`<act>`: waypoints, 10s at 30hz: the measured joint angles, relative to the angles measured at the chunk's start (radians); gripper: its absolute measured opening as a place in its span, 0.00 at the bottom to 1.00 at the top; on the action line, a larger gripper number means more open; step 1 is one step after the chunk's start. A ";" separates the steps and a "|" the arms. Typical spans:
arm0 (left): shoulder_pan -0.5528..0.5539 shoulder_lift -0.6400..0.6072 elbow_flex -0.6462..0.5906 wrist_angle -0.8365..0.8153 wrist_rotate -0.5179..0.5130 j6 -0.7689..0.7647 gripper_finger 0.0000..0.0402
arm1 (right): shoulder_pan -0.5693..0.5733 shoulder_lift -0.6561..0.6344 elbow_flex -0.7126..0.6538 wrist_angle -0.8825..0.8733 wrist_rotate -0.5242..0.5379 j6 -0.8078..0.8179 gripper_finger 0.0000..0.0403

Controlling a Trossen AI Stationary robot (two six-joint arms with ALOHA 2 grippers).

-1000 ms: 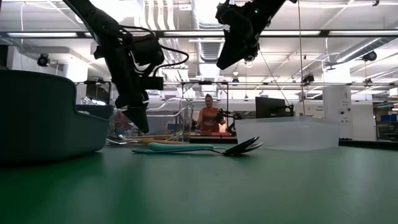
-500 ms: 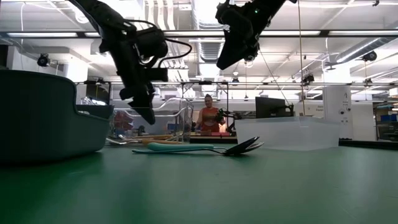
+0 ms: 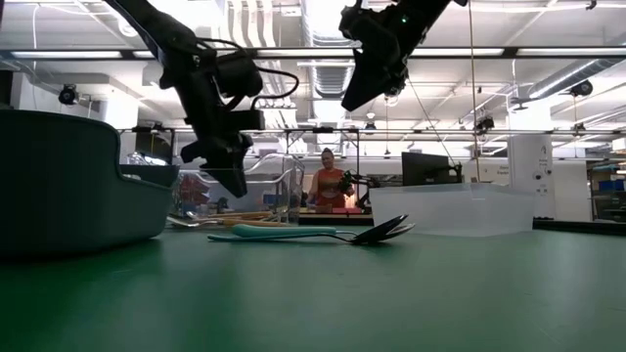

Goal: Sort silverware by color (type)
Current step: Put the light blue spoon into the gray bin

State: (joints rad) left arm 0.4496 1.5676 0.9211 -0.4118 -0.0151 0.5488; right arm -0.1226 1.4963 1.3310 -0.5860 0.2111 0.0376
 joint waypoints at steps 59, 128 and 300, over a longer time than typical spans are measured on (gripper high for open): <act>0.020 0.002 -0.081 0.129 0.086 -0.113 0.35 | 0.000 0.000 -0.007 0.030 0.000 -0.030 0.32; -0.485 -0.562 -0.329 0.440 -0.056 -0.643 0.35 | 0.272 0.124 0.023 0.099 -0.001 0.291 0.32; -0.653 0.201 0.036 0.431 -0.381 -0.637 0.11 | 0.340 0.310 0.055 -0.037 0.172 0.201 0.24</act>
State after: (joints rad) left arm -0.2031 1.7685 0.9568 0.0188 -0.3957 -0.0884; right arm 0.2177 1.8064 1.3865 -0.6233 0.3827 0.2390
